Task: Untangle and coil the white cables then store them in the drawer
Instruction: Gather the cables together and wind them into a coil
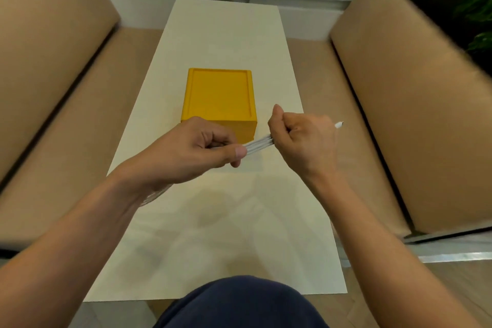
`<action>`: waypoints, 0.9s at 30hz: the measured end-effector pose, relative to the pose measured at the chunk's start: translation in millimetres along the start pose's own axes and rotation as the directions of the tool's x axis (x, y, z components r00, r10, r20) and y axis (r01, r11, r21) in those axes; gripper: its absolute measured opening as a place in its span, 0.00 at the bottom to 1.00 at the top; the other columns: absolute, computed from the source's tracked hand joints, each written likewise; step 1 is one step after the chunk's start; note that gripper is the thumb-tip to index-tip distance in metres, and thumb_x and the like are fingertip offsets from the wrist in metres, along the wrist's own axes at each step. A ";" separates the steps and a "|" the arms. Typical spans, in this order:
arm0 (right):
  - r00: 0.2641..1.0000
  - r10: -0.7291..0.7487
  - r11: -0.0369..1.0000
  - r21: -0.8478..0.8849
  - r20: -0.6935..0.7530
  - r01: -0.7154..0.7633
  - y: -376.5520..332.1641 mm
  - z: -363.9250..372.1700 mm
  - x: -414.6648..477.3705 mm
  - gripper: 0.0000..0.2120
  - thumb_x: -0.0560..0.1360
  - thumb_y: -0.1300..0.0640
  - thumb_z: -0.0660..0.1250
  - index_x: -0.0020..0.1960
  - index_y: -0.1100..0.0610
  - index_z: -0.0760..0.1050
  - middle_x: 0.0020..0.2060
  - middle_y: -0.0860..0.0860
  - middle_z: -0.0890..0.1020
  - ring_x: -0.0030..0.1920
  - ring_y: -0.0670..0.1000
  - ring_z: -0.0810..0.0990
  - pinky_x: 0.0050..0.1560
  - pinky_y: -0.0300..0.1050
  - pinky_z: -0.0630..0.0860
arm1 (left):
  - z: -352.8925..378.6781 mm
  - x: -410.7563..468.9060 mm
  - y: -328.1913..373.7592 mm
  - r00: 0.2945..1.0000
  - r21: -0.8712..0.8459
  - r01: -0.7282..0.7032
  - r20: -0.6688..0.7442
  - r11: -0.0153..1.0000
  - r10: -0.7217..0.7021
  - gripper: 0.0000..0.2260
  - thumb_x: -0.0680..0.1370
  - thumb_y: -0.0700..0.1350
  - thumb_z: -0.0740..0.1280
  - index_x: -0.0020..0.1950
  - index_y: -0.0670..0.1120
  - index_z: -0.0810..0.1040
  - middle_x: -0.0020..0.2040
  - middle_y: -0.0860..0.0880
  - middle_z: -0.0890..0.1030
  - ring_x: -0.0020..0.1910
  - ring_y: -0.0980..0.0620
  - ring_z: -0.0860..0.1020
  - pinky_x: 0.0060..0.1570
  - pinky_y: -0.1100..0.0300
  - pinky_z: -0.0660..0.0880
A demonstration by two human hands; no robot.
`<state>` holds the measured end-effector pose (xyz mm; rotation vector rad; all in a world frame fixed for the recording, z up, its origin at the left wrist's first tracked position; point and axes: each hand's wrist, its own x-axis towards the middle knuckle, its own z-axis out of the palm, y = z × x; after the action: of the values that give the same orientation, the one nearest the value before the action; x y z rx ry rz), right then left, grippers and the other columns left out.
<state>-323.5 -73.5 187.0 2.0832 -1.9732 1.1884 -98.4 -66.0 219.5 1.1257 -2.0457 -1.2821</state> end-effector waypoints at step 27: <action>0.992 0.084 0.996 0.005 0.098 -0.085 -4.4 -7.6 -29.1 0.28 0.79 0.47 0.59 0.24 0.52 0.54 0.18 0.51 0.59 0.24 0.55 0.60 0.27 0.48 0.61 | 42.2 10.8 -1.7 0.961 -0.164 0.191 0.231 0.968 -0.151 0.11 0.85 0.50 0.63 0.50 0.44 0.79 0.40 0.46 0.82 0.34 0.49 0.79 0.37 0.56 0.76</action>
<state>-320.5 -44.3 178.8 2.1210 -2.1217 1.1321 -134.9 -54.1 198.6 1.1397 -1.9606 -1.7116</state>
